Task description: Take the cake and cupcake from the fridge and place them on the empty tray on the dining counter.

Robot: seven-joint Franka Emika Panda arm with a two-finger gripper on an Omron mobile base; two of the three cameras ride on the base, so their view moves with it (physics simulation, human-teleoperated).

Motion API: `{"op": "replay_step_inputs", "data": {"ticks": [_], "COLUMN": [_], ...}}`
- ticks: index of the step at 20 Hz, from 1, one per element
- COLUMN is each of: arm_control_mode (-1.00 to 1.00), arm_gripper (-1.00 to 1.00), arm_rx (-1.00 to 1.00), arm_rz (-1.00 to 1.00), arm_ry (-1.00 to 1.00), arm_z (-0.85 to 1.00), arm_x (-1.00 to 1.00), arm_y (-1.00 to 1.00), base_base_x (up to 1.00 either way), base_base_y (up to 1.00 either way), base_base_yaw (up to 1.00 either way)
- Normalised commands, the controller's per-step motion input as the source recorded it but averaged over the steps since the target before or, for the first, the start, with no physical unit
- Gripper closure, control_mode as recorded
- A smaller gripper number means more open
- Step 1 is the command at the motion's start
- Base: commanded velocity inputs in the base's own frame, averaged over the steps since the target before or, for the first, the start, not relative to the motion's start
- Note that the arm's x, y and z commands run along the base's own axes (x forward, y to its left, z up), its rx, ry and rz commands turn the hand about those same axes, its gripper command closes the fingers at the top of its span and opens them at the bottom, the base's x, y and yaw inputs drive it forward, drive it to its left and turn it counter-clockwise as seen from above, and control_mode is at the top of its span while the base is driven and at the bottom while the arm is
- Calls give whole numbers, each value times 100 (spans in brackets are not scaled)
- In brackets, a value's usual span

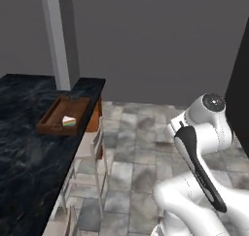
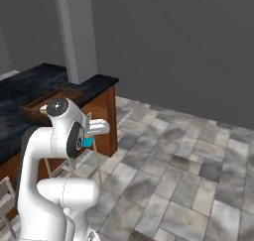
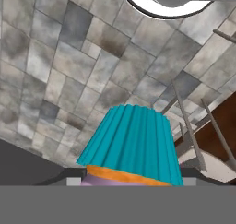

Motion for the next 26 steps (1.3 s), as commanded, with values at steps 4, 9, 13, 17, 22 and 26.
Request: {"op": "replay_step_inputs", "data": {"ticks": [4, 9, 13, 17, 22, 26], "arm_control_mode": [100, 100, 100, 100, 100, 100], "arm_gripper": [100, 100, 100, 100, 100, 100], "arm_rx": [0, 0, 0, 0, 0, 0], "arm_rz": [0, 0, 0, 0, 0, 0], "arm_ry": [0, 0, 0, 0, 0, 0], "arm_z": [0, 0, 0, 0, 0, 0], "arm_x": [0, 0, 0, 0, 0, 0], "arm_y": [0, 0, 0, 0, 0, 0], "base_base_x": [55, 54, 49, 40, 34, 31], "base_base_y": [-41, -47, -57, -47, -35, -28], "base_base_yaw": [29, 28, 26, 27, 28, 29]}}
